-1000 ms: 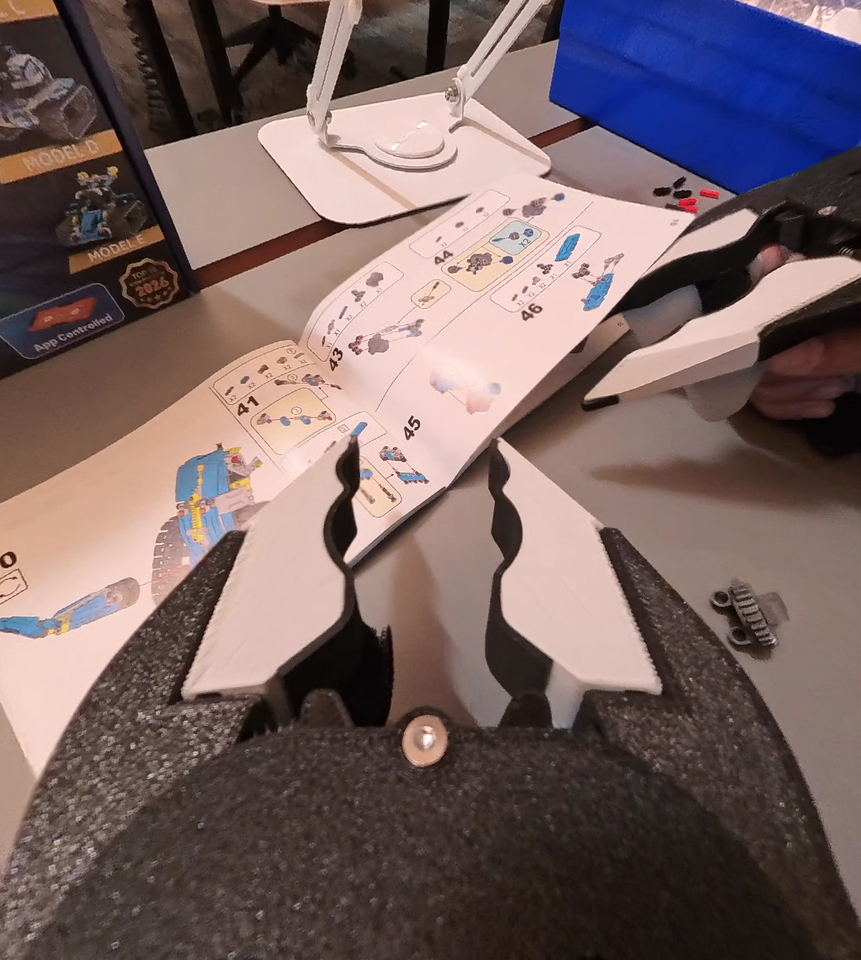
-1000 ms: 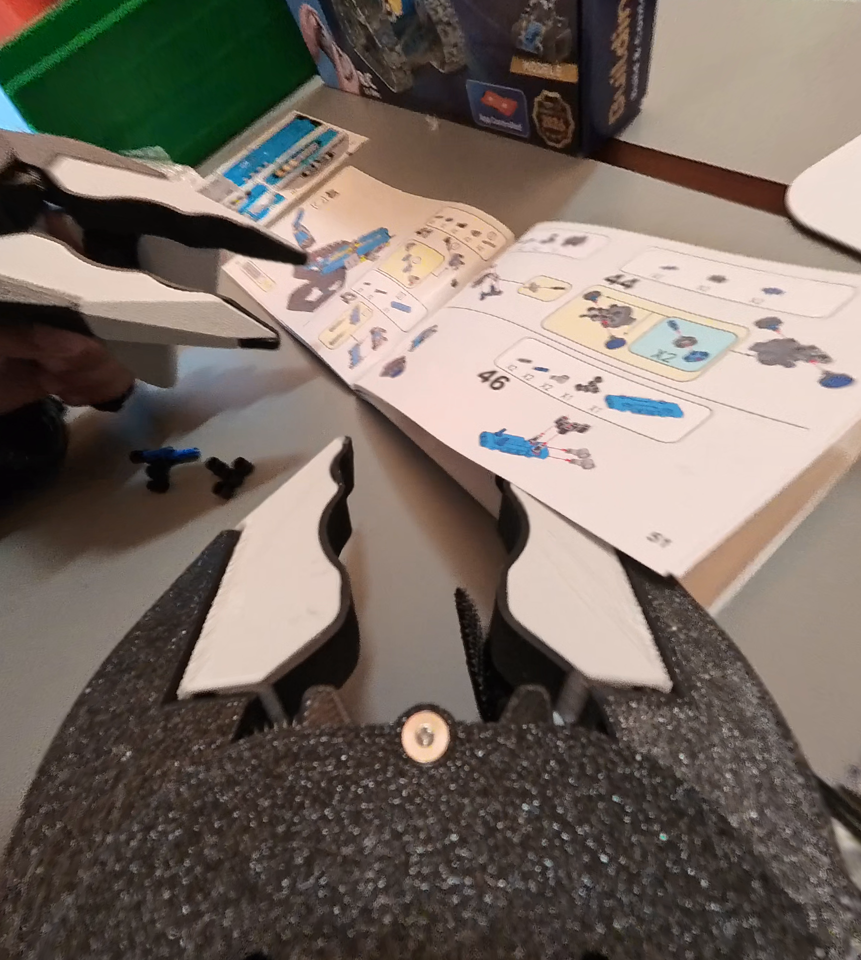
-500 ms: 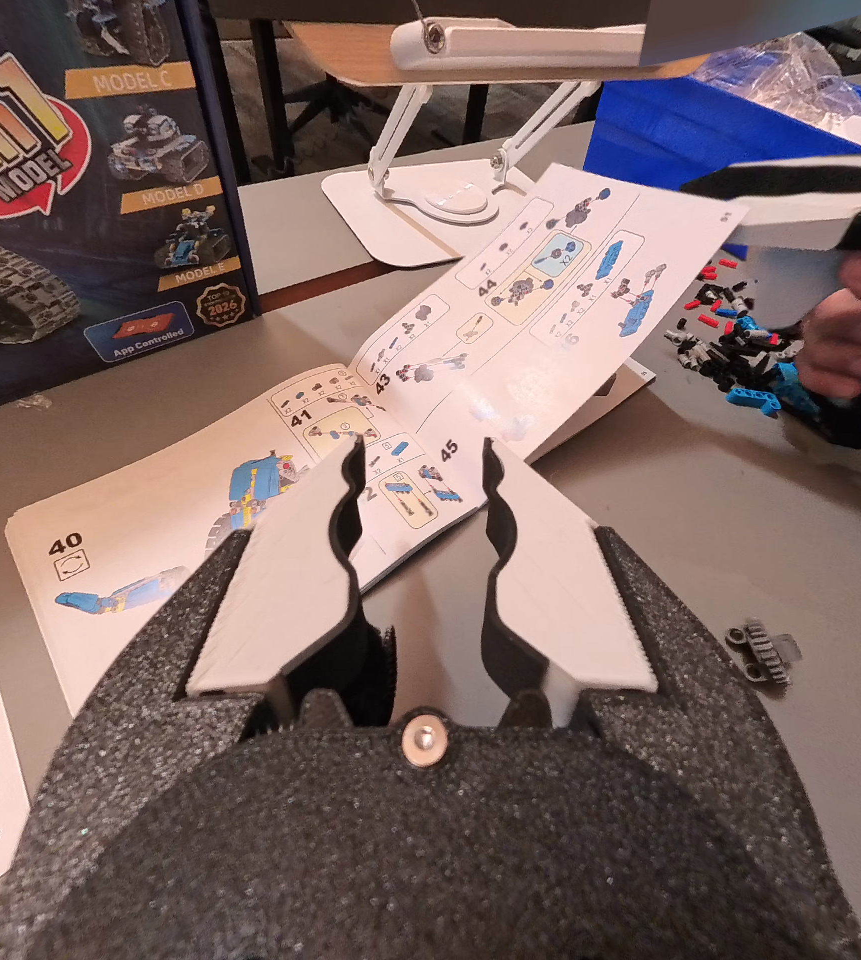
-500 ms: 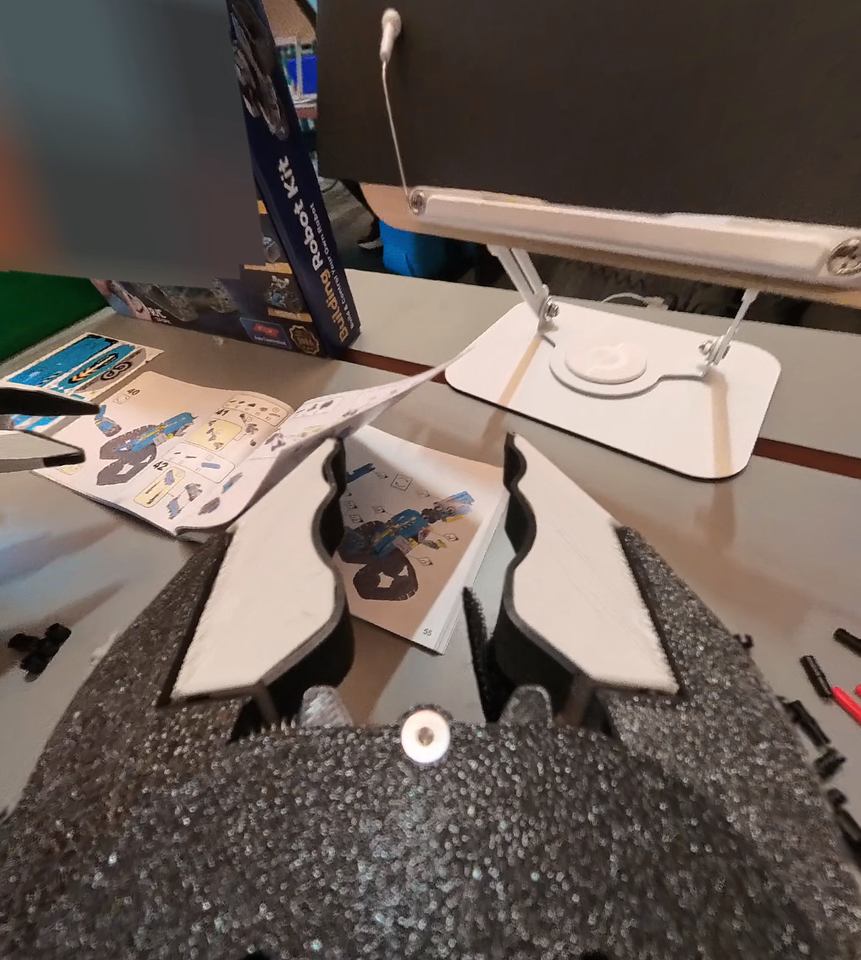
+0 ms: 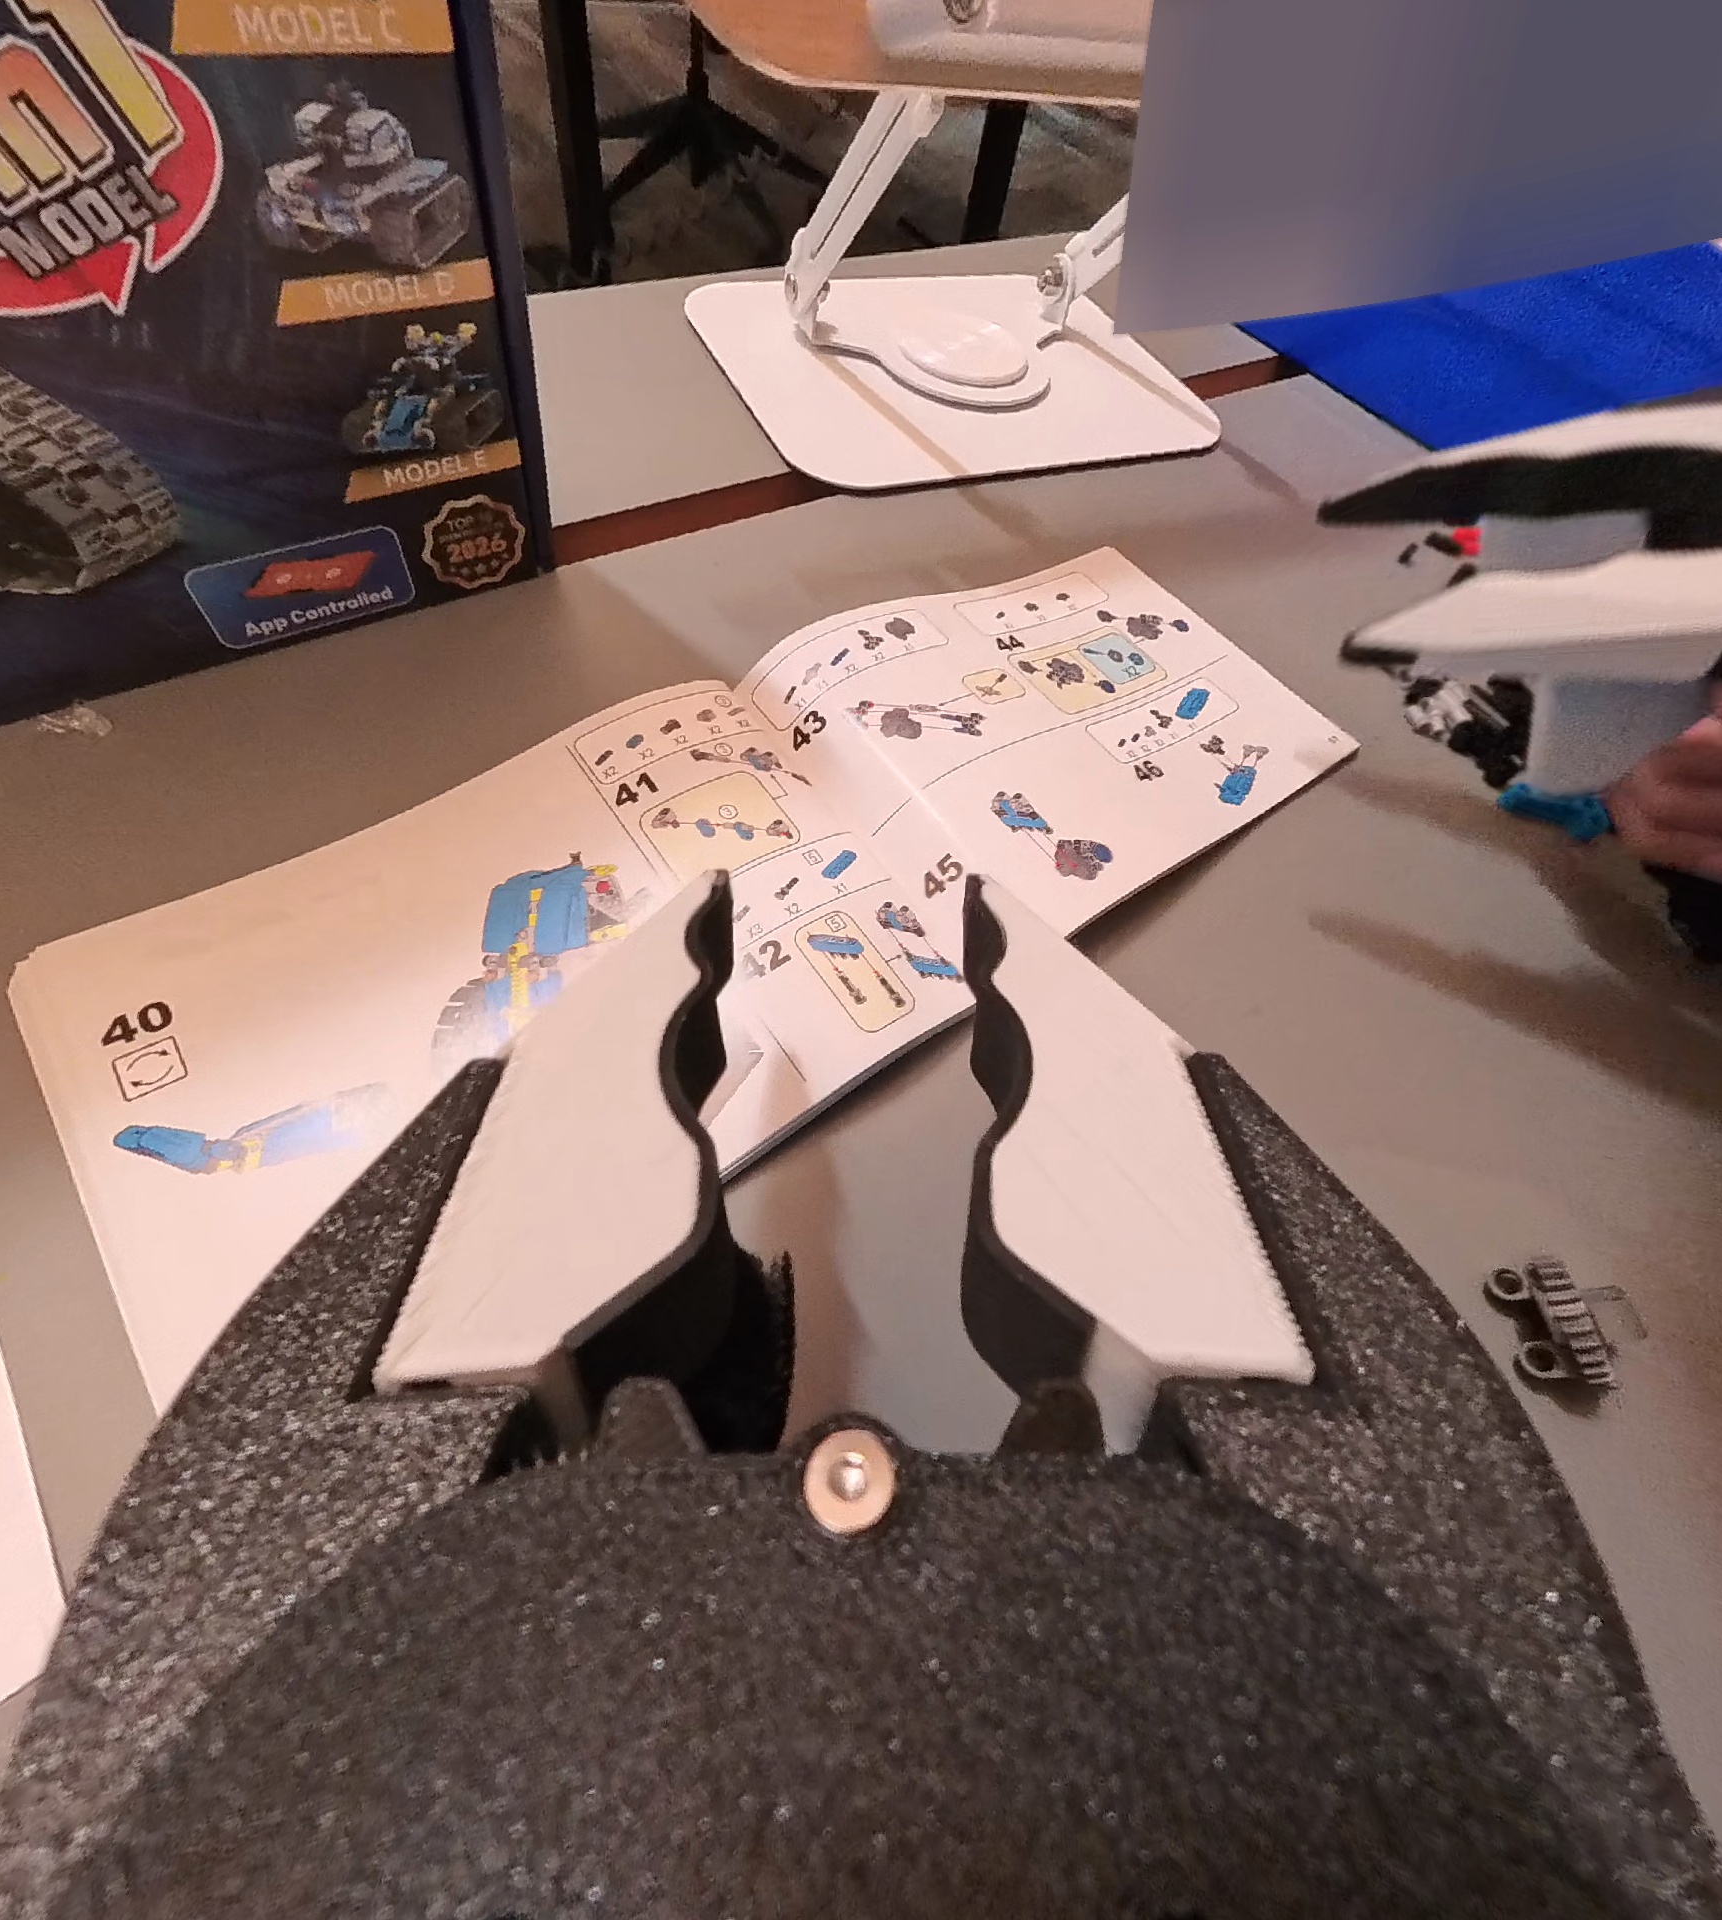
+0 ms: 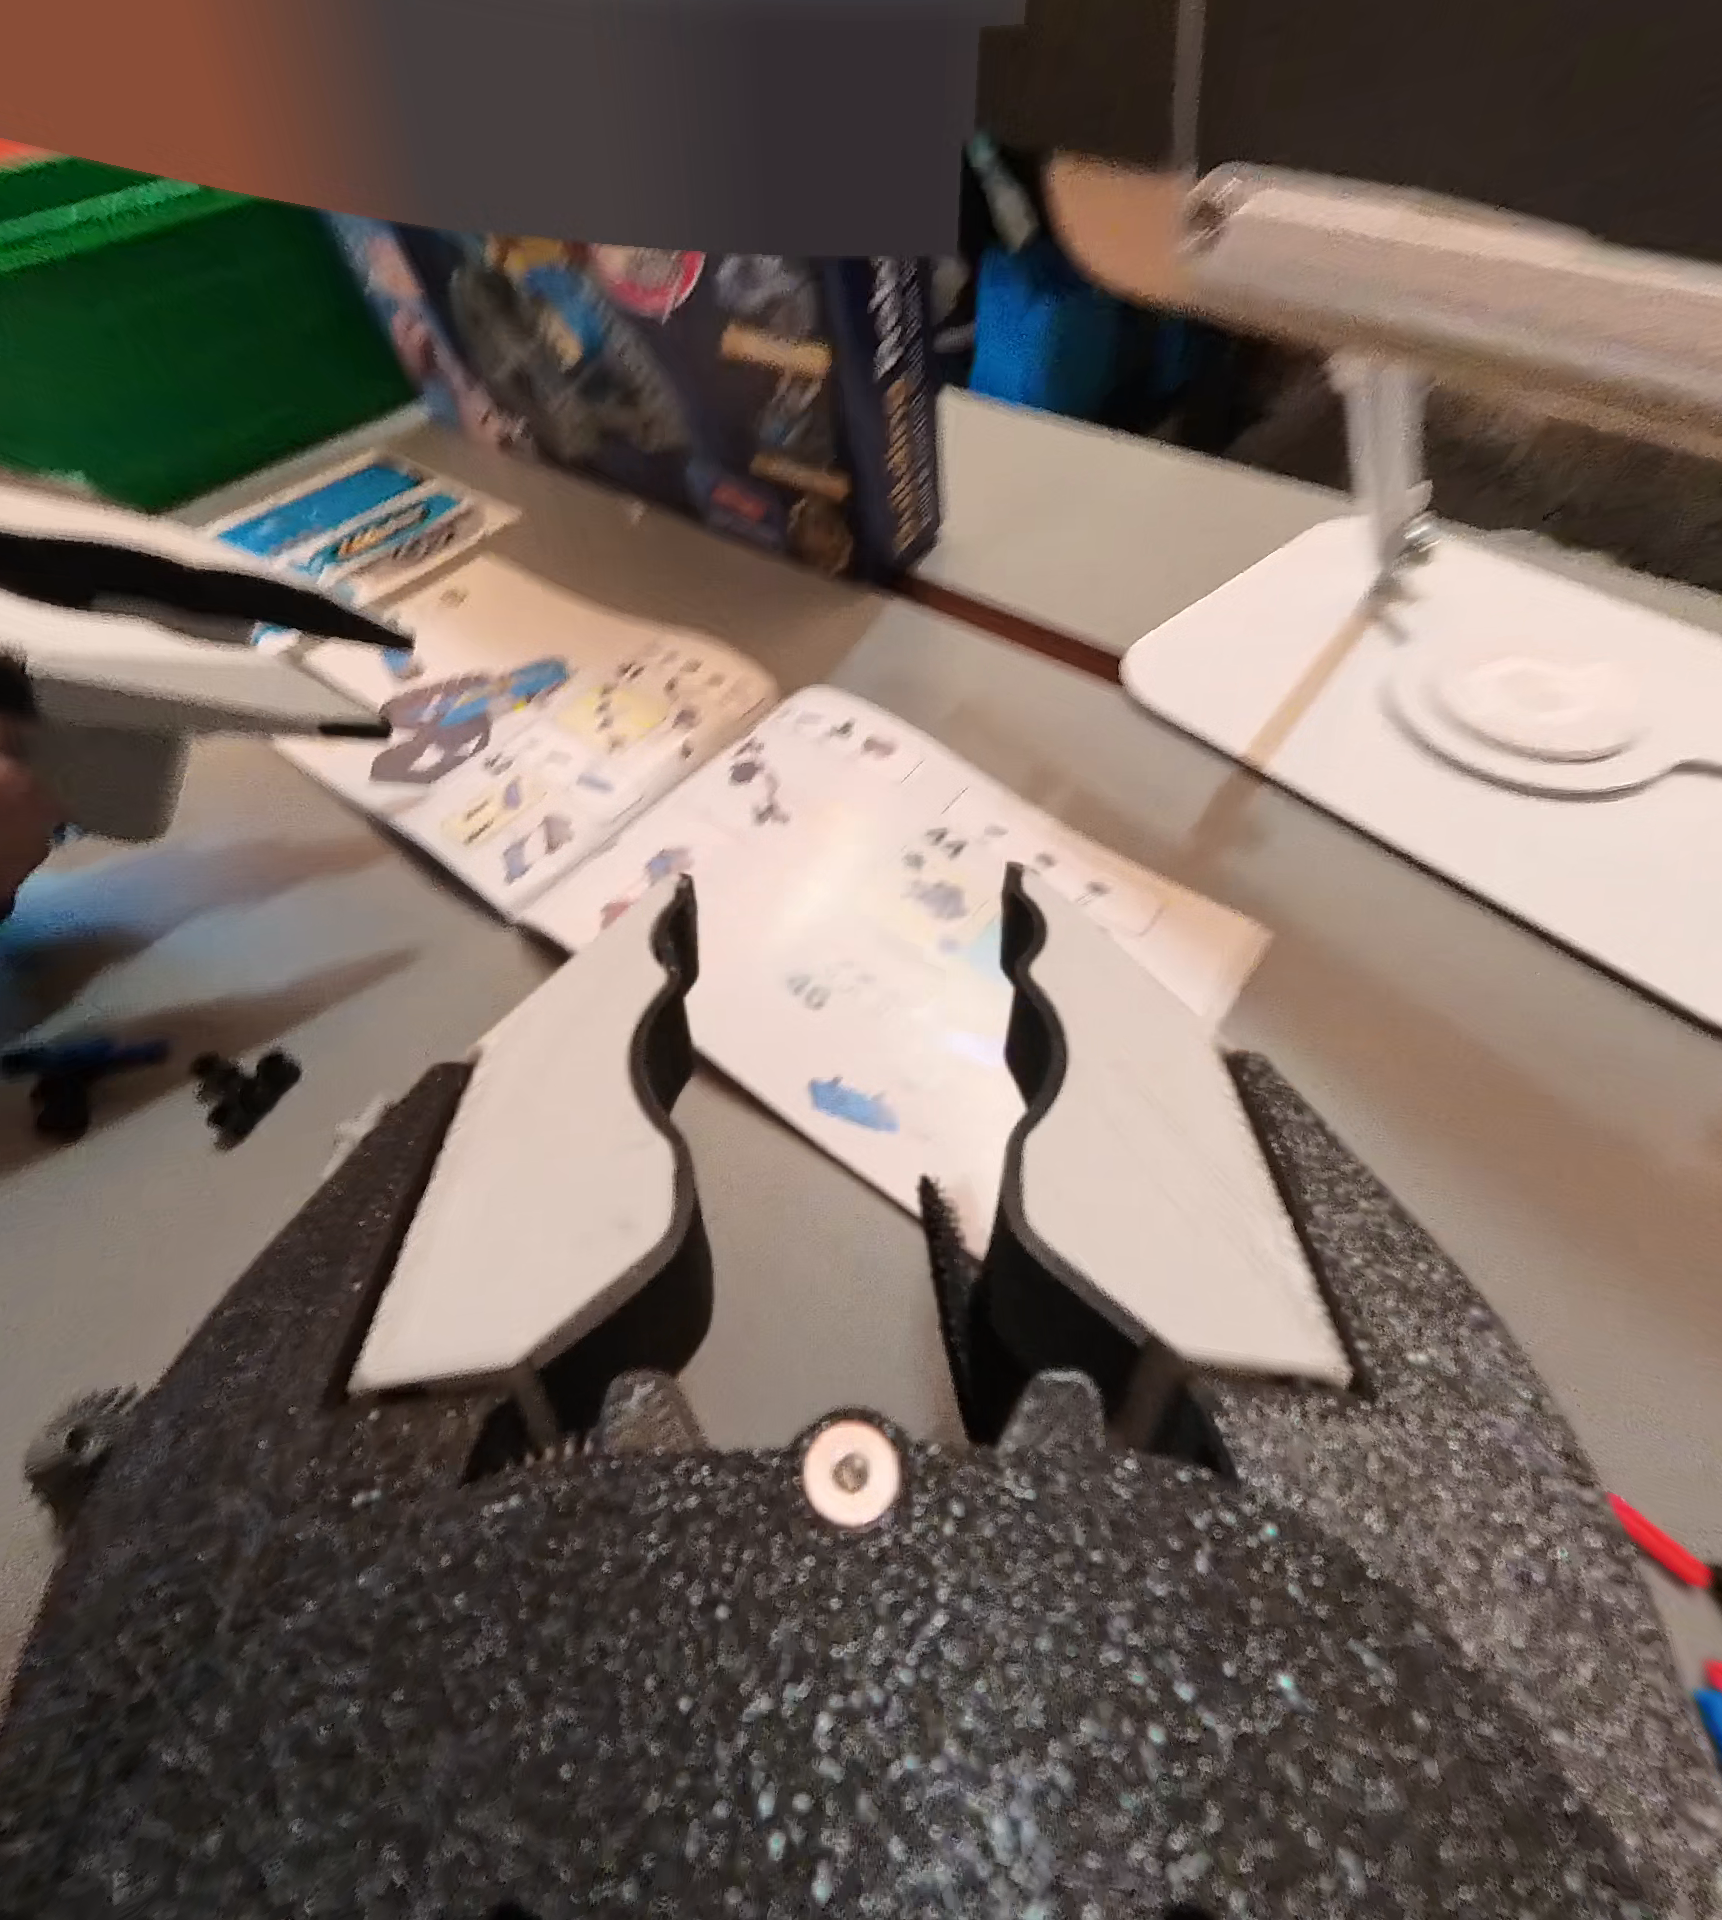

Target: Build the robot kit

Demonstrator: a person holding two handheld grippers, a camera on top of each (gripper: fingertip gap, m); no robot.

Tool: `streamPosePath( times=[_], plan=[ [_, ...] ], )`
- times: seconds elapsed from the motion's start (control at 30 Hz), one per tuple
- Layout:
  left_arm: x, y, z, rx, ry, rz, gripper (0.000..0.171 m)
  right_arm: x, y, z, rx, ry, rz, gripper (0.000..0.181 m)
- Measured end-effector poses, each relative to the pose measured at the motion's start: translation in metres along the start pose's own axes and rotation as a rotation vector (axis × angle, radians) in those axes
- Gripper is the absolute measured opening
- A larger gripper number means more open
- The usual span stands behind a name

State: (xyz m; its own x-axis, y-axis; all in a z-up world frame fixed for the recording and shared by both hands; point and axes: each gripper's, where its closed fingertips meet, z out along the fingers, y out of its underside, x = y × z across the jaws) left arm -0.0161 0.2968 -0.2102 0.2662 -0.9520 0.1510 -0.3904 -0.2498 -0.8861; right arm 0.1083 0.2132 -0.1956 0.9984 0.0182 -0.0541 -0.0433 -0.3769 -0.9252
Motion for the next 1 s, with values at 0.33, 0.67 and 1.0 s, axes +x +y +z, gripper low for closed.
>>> streamPosePath(
  times=[0.33,0.67,1.0],
  plan=[
    [0.002,-0.006,-0.007,0.021,0.044,-0.091,0.044,-0.024,0.025,0.014,-0.104,-0.092,-0.029,0.054],
    [0.003,-0.004,-0.005,0.013,0.063,-0.124,0.043,-0.023,0.022,0.012,-0.089,-0.1,-0.014,0.053],
    [0.002,-0.003,-0.005,0.008,0.062,-0.127,0.043,-0.023,0.024,0.013,-0.096,-0.103,-0.005,0.052]
  ],
)
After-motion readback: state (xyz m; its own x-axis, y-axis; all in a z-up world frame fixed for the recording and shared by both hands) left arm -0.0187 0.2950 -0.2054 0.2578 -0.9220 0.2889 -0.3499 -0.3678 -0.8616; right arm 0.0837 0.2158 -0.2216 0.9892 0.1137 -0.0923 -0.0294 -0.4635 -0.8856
